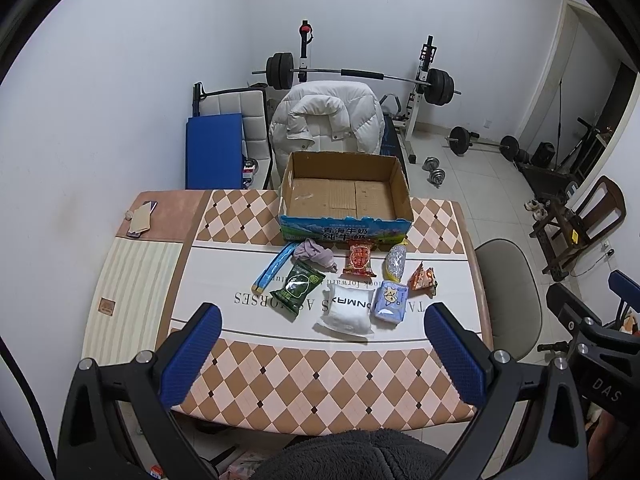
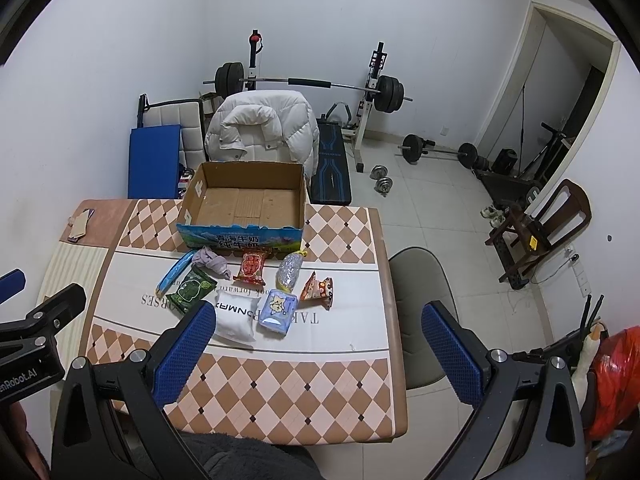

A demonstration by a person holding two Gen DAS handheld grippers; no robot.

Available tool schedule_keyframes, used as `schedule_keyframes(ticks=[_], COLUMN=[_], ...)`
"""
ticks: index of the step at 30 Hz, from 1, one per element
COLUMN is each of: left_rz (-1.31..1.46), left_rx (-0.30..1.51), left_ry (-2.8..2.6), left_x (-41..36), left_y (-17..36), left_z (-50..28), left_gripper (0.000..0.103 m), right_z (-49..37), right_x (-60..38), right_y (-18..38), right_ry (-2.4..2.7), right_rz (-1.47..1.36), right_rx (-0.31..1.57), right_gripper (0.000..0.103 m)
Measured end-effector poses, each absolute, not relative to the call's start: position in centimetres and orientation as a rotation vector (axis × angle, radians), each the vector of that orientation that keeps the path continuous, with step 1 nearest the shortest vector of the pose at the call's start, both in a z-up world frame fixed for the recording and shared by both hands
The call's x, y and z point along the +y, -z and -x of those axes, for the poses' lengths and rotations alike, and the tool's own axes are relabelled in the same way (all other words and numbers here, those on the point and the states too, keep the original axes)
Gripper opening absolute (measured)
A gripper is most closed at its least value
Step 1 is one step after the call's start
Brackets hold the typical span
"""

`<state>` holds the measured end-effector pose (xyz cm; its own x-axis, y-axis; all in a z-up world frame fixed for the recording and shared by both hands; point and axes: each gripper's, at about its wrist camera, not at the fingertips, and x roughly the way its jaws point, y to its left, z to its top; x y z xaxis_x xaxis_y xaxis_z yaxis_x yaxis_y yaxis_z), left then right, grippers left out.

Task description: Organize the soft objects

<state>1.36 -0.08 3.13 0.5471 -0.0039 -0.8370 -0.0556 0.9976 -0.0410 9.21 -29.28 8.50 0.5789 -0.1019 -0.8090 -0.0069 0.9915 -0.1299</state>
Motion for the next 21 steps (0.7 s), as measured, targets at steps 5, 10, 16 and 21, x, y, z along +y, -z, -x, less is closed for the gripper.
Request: schedule_keyframes(ticks=[5, 10, 16, 21], left_rz=[0.063, 0.062, 0.061, 0.061], left_rx=[0.990, 0.988, 0.987, 0.986], left_ry=[-0.031, -0.030, -0.030, -0.029], left_x=[-0.04, 0.00, -0.05, -0.07], left_y=[-3.13, -2.98, -2.79, -2.74], left_z=[-1.42, -1.24, -0.95, -0.87], left_gripper=[0.103, 0.103, 0.103, 0.103], right_z=[-9.24, -9.41, -9.98, -9.76], right_x=[-29.26, -29.28, -29.13, -29.22], right_y=[-8.57, -8.71, -9.14, -8.84], right_ry=[0.057, 0.058, 0.056, 0.057], right_rz=[0.124, 0.122, 0.123, 0.121], right_rx=[0.950, 0.948, 0.949, 0.950], right_gripper=[0.103, 0.103, 0.103, 0.103])
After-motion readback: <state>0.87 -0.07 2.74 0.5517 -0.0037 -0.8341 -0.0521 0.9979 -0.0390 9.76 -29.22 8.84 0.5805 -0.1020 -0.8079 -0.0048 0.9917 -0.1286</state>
